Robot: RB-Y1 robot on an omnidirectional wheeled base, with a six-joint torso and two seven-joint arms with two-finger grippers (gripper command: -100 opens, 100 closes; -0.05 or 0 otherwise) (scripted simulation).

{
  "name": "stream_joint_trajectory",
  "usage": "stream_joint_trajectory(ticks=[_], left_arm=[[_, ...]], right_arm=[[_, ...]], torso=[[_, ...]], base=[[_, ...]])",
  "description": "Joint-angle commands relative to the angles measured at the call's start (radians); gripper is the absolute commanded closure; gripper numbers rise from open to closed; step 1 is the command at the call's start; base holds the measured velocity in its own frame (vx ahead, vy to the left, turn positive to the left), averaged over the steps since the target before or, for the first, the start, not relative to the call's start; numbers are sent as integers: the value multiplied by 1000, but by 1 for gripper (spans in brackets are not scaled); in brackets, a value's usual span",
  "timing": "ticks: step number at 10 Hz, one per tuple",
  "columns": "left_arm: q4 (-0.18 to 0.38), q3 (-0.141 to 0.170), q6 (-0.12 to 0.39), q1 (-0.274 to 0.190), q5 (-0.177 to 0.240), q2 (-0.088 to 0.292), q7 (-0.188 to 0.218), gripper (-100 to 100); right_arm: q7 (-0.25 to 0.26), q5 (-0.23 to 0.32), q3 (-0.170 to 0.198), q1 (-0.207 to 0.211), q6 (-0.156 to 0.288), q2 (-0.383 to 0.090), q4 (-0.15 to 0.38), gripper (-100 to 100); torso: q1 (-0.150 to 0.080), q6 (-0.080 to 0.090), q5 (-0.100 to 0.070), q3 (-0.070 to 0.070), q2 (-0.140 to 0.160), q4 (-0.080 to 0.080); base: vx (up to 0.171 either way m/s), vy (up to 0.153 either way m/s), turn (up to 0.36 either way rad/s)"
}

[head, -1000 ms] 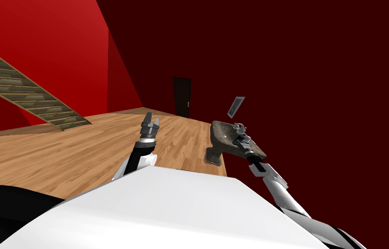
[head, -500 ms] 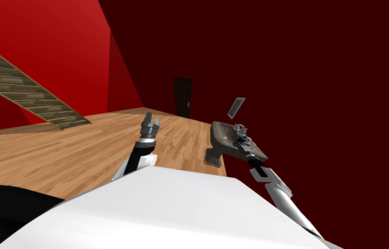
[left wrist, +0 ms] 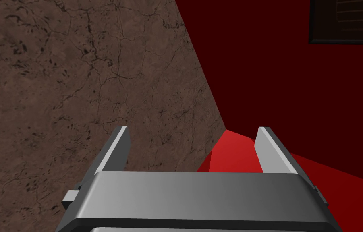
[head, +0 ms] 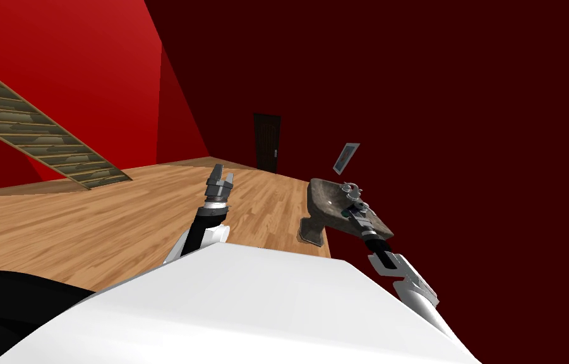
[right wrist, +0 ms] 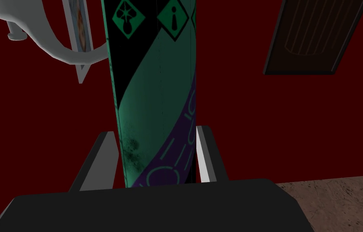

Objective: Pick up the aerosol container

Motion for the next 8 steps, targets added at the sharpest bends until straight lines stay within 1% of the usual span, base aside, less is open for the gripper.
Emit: stream_joint_trajectory(ticks=[1, 2, 3, 4, 5, 6, 7, 8], left_arm=[[0, 0, 0, 0, 0, 0, 0, 0], [0, 0, 0, 0, 0, 0, 0, 0], [0, 0, 0, 0, 0, 0, 0, 0], [0, 0, 0, 0, 0, 0, 0, 0], [0, 0, 0, 0, 0, 0, 0, 0], [0, 0, 0, 0, 0, 0, 0, 0], [0, 0, 0, 0, 0, 0, 0, 0], [0, 0, 0, 0, 0, 0, 0, 0]], right_arm=[[-7, 2, -6, 34, 4, -3, -50, 100], [-7, 2, -6, 34, 4, -3, -77, 100], [-28, 31, -42, 84, 33, 28, -107, 100], [-28, 31, -42, 110, 33, 28, -138, 100], [-28, 31, -42, 123, 33, 28, -171, 100], [-28, 31, -42, 123, 33, 28, -195, 100], [-49, 59, -78, 170, 62, 59, -230, 100], [-49, 59, -78, 195, 62, 59, -259, 100]], torso=[[0, 0, 0, 0, 0, 0], [1, 0, 1, 1, 1, 1], [3, -1, 2, 1, 2, 1], [2, 0, 1, 1, 1, 1], [1, 0, 1, 0, 0, 1], [2, -1, 2, 1, 1, 1], [4, -1, 2, 2, 2, 2], [2, 0, 2, 1, 1, 1]], base=[[27, -15, -6], [9, -5, -10], [51, -25, 32], [58, -28, 9], [27, -20, -18], [5, -11, -5], [49, -34, 40], [55, -31, 3]])
